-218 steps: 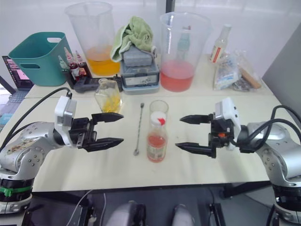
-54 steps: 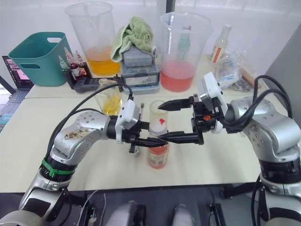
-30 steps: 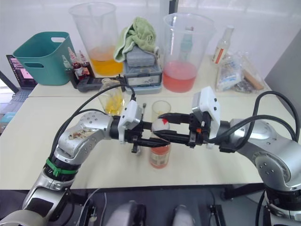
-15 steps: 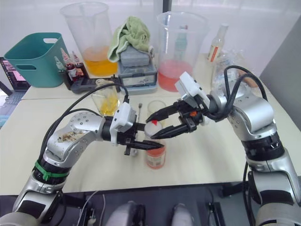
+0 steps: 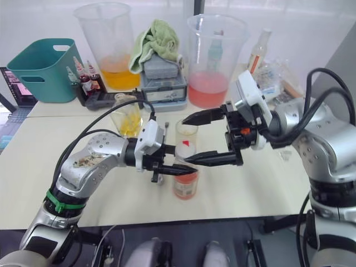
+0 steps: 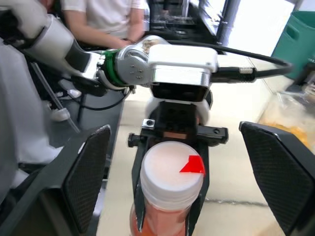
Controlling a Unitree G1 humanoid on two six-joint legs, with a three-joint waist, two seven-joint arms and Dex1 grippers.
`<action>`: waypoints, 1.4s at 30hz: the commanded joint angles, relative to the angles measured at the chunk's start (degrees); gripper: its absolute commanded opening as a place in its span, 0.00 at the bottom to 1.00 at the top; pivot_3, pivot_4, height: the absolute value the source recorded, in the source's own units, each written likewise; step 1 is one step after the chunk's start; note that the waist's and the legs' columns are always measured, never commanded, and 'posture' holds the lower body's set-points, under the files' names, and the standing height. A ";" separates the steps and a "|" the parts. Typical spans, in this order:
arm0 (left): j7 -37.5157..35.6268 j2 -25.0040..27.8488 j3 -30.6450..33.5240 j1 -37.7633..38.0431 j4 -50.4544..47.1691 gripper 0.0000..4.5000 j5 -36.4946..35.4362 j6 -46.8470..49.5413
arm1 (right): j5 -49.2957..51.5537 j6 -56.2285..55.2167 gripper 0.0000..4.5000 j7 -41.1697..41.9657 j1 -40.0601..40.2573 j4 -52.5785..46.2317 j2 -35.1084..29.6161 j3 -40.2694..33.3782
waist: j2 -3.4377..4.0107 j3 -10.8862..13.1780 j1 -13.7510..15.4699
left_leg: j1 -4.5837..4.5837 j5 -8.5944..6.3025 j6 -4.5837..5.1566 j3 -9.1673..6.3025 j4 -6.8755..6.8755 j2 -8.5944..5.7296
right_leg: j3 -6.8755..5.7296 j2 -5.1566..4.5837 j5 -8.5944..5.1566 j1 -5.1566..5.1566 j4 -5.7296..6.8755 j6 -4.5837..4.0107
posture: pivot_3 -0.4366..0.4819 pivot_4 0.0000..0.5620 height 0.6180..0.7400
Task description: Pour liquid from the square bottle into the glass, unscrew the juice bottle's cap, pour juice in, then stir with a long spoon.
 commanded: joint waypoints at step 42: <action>2.05 -0.26 -0.91 1.87 -2.00 0.33 0.61 1.92 | -7.79 -19.13 0.99 27.75 -15.65 23.38 -1.77 13.48 | -0.02 -0.03 -0.04 | 0.04 -0.05 0.10 -0.04 0.09 -0.01 | 0.02 0.10 -0.01 0.14 -0.08 0.02 | 0.48 0.27 0.99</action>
